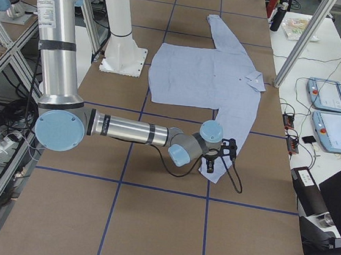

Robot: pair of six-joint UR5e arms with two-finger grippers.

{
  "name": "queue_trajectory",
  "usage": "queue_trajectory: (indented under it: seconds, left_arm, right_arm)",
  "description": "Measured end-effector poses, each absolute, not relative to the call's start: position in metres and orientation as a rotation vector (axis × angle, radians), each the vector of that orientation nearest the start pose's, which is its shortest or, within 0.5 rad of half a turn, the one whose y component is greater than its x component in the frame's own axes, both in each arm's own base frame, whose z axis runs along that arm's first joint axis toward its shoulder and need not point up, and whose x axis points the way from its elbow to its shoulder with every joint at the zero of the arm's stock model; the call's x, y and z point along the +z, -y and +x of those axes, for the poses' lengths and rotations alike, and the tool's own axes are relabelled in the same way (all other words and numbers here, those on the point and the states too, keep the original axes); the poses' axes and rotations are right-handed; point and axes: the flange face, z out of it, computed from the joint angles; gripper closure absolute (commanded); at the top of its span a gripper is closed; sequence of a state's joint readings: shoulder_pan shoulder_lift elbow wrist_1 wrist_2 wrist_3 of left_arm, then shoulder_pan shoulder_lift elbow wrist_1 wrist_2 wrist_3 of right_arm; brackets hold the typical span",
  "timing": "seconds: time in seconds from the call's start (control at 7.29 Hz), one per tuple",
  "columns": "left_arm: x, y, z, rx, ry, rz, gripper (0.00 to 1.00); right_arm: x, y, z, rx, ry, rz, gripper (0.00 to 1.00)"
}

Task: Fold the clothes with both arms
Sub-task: 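Grasp the cuff of the sleeve nearest the right gripper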

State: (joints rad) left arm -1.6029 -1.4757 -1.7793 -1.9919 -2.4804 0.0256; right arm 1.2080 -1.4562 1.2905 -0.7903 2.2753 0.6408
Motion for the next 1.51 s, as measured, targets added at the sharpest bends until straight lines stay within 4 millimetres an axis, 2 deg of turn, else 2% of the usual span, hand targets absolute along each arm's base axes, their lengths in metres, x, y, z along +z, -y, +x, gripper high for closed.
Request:
queue_trajectory:
  seconds: [0.27,0.41,0.82,1.1,1.23,1.51]
  left_arm:
    - [0.540,0.464,-0.070,0.238,-0.872,0.526,0.00]
    - [0.539,0.464,-0.070,0.240,-0.872,0.529,0.00]
    - [0.535,0.463,-0.070,0.243,-0.872,0.535,0.00]
    - [0.536,0.461,-0.070,0.241,-0.873,0.532,0.00]
    - [0.537,0.460,-0.069,0.241,-0.873,0.530,0.00]
    - [0.537,0.460,-0.069,0.240,-0.873,0.530,0.00]
  right_arm:
    - [0.676,0.539,-0.151,0.069,0.872,0.197,0.32]
    - [0.681,0.536,-0.157,0.087,0.876,0.199,0.38]
    - [0.681,0.533,-0.165,0.120,0.879,0.201,1.00]
    - [0.679,0.530,-0.164,0.131,0.885,0.199,1.00]
    - [0.671,0.528,-0.164,0.127,0.895,0.205,1.00]
    - [0.639,0.535,-0.168,0.133,0.923,0.221,1.00]
